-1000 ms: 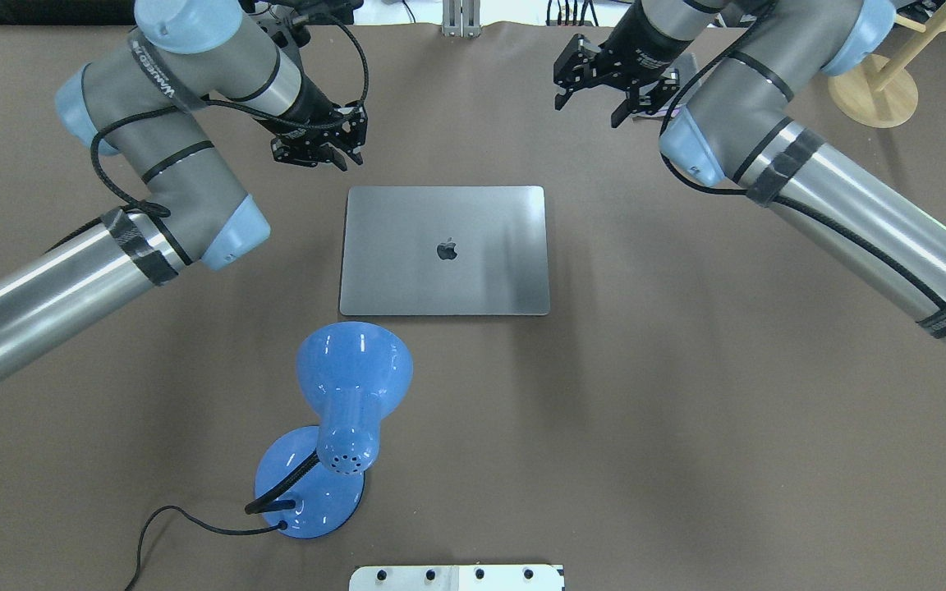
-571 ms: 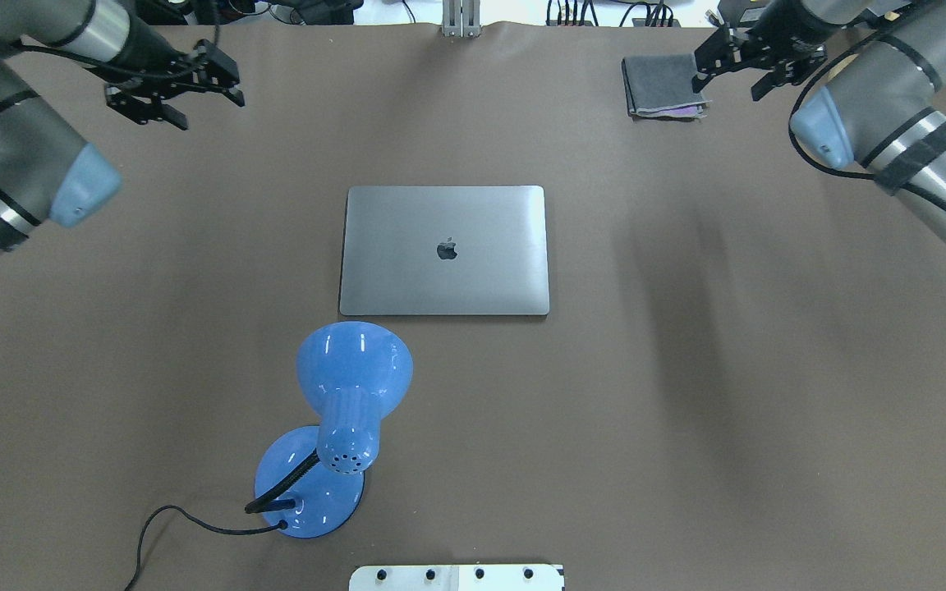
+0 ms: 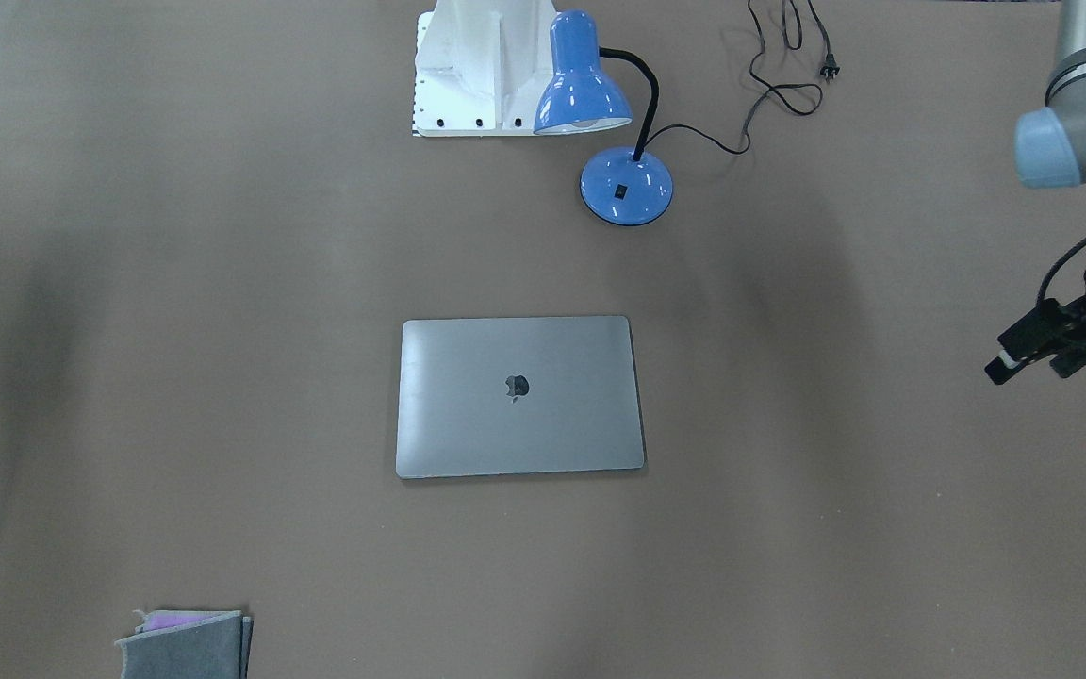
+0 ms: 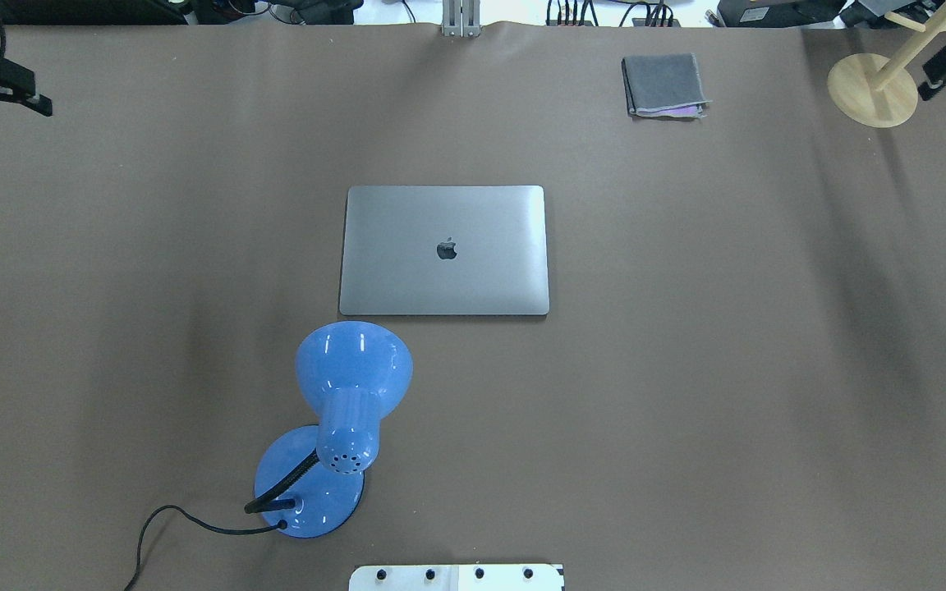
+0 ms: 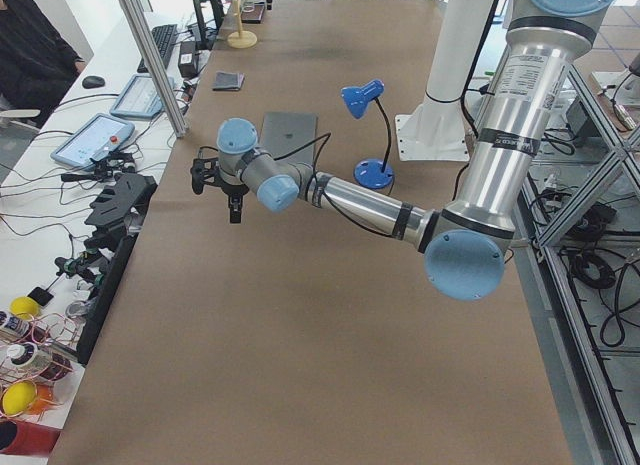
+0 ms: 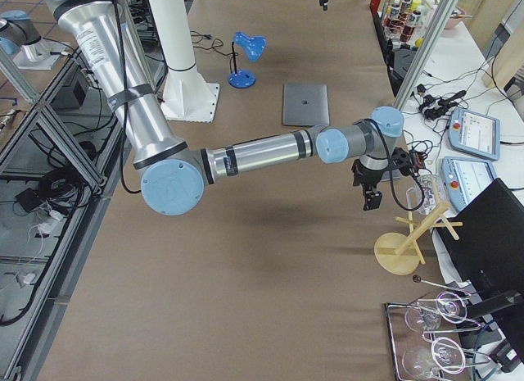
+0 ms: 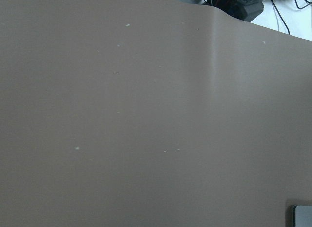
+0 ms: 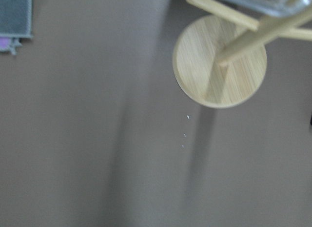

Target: Close laptop

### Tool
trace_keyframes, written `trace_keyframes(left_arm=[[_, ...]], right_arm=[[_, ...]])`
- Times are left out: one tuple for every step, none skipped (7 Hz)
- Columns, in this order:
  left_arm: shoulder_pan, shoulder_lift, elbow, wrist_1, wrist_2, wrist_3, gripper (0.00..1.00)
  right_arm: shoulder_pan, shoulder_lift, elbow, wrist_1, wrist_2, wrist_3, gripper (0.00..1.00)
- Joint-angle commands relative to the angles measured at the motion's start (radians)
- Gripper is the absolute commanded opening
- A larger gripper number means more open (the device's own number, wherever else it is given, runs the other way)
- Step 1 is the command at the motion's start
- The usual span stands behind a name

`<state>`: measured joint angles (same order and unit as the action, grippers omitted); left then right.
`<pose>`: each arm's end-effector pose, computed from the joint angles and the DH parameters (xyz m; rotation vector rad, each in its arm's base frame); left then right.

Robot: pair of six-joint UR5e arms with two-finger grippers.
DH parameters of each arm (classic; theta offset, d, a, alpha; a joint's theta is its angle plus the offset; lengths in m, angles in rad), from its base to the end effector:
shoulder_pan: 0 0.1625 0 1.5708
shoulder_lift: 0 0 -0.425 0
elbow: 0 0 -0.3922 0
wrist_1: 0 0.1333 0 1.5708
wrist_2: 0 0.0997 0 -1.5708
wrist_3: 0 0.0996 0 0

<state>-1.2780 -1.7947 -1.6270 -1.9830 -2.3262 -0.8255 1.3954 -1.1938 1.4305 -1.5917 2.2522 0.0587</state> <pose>0.1093 -0.5878 0.4606 0.1739 0.9627 -0.2284 -0.0442 -0.6540 0.5199 0.1268 -0.6992 -0.1853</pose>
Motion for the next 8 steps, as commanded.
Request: trace_keyframes(left_arm=[[-0.061, 0.137, -0.024, 0.059, 0.001, 0.197, 0.98], [-0.076, 0.17, -0.018, 0.067, 0.004, 0.204, 0.98], [-0.111, 0.195, -0.019, 0.108, 0.002, 0.295, 0.98], [-0.172, 0.204, -0.022, 0.195, 0.002, 0.43, 0.98], [-0.237, 0.199, -0.021, 0.305, 0.002, 0.582, 0.98], [-0.269, 0.212, -0.021, 0.347, -0.001, 0.645, 0.98], [-0.294, 0.233, -0.028, 0.346, -0.002, 0.647, 0.98], [-0.309, 0.241, -0.031, 0.348, -0.002, 0.646, 0.98]], right_arm=[[0.027, -0.185, 0.137, -0.047, 0.021, -0.054, 1.0], [0.051, -0.228, 0.145, -0.048, 0.048, -0.054, 1.0], [0.085, -0.281, 0.183, -0.047, 0.087, -0.054, 1.0], [0.096, -0.327, 0.218, -0.047, 0.089, -0.054, 1.0], [0.097, -0.336, 0.22, -0.047, 0.089, -0.053, 1.0], [0.097, -0.334, 0.22, -0.045, 0.09, -0.043, 1.0], [0.096, -0.328, 0.219, -0.047, 0.089, -0.043, 1.0], [0.096, -0.32, 0.209, -0.045, 0.087, -0.042, 1.0]])
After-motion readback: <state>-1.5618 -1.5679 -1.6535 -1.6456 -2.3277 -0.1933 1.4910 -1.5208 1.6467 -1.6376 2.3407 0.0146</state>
